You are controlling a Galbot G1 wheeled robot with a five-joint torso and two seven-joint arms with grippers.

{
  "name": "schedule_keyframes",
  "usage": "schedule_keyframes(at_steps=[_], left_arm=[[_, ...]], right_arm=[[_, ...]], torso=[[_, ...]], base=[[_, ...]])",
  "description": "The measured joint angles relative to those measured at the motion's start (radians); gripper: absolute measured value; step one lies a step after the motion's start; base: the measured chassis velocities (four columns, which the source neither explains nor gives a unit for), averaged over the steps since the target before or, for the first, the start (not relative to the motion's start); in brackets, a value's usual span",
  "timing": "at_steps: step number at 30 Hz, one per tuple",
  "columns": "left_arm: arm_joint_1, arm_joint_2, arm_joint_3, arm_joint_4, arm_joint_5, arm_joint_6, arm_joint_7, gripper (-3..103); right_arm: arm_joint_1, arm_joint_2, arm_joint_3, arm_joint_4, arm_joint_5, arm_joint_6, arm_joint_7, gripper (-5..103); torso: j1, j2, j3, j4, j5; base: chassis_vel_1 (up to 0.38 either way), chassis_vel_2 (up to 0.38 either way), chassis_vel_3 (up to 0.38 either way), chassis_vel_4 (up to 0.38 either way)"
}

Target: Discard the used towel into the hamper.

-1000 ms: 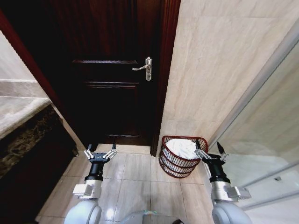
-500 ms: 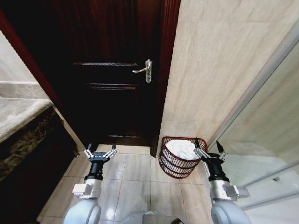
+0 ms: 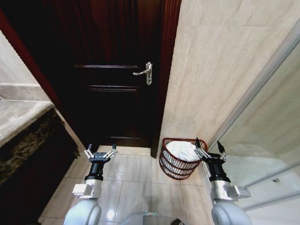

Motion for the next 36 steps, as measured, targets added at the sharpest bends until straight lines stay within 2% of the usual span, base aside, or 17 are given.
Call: schedule_keyframes(at_steps=[36], left_arm=[[0.001,-0.011,0.004,-0.004,0.009,-0.014,0.003,100]], right_arm=[[-0.003,-0.007,0.011,0.02,0.008,-0.004,0.003,100]], torso=[[0.058,0.138,0.08,0.0,0.0]], base=[[0.0,0.0,0.0,0.0]])
